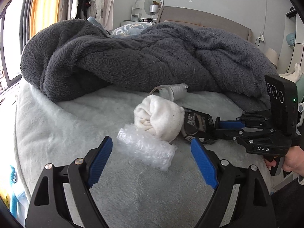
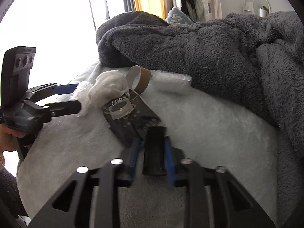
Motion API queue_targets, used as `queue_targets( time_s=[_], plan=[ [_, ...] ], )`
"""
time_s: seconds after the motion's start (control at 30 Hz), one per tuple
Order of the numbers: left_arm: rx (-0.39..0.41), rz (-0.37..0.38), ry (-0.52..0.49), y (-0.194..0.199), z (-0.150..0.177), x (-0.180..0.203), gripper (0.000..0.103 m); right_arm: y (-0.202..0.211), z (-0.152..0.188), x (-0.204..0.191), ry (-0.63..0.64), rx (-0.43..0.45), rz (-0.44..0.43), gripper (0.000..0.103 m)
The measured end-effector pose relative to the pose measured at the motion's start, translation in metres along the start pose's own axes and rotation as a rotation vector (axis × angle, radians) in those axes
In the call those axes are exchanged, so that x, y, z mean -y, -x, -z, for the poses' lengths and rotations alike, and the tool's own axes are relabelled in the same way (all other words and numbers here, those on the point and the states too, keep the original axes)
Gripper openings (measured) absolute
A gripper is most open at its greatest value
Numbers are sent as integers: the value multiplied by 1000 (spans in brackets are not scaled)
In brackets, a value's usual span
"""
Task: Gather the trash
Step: 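Grasp the clear bubble-wrap roll with the left tool while the right tool grasps a black plastic piece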
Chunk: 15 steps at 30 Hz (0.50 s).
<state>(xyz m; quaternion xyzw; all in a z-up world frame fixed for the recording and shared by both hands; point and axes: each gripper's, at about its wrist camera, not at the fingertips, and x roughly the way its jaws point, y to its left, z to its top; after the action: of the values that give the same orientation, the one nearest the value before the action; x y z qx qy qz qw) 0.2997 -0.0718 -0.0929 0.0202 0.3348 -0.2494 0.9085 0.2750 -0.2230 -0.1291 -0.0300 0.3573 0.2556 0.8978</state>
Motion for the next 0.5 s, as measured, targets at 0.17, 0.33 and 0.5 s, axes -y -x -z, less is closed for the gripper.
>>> queue_targets(
  time_s=[0.17,0.33,0.5],
  plan=[
    [-5,-4,1,-7,-2,4,85,5,0,0,0,5,-12,20],
    [-20,-5,9,-14,-4,5,78,12,0,3,-14,16,-21,20],
    [-43,-18,22,-19,-4,3,67,17,-4,5,-26,26,-22,20]
  ],
)
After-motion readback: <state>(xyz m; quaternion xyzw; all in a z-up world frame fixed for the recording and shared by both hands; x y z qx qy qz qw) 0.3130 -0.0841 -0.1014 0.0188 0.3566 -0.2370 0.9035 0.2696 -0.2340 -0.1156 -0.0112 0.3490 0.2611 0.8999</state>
